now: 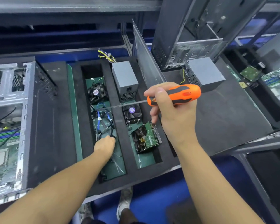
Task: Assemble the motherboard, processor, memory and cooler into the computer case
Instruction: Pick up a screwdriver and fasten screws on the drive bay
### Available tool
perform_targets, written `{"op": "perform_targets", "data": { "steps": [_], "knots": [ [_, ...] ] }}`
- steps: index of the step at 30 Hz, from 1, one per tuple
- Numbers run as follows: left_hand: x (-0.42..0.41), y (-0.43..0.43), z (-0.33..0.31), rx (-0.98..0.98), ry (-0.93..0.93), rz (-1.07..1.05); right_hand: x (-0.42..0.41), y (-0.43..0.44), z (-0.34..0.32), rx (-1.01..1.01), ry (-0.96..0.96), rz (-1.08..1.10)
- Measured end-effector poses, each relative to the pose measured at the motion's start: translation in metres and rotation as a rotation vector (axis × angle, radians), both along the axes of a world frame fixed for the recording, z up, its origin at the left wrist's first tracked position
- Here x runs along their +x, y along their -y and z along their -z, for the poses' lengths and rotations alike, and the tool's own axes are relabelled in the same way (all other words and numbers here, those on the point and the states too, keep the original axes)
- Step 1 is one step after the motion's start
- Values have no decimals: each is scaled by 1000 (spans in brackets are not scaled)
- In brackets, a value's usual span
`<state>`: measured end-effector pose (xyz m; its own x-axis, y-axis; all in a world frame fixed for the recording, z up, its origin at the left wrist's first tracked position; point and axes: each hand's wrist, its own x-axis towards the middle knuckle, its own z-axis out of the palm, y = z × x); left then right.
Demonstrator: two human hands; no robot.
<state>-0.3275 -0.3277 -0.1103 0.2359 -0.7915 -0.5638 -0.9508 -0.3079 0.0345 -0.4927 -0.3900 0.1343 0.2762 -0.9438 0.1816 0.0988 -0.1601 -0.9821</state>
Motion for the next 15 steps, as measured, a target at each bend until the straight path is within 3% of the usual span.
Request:
{"op": "perform_targets", "data": {
  "steps": [6,15],
  "knots": [
    [1,-2,5,-2,-62,-28,9,3,-3,-25,-30,-17],
    [13,10,-14,70,63,72,19,-4,2,-19,-31,-59]
  ]
}}
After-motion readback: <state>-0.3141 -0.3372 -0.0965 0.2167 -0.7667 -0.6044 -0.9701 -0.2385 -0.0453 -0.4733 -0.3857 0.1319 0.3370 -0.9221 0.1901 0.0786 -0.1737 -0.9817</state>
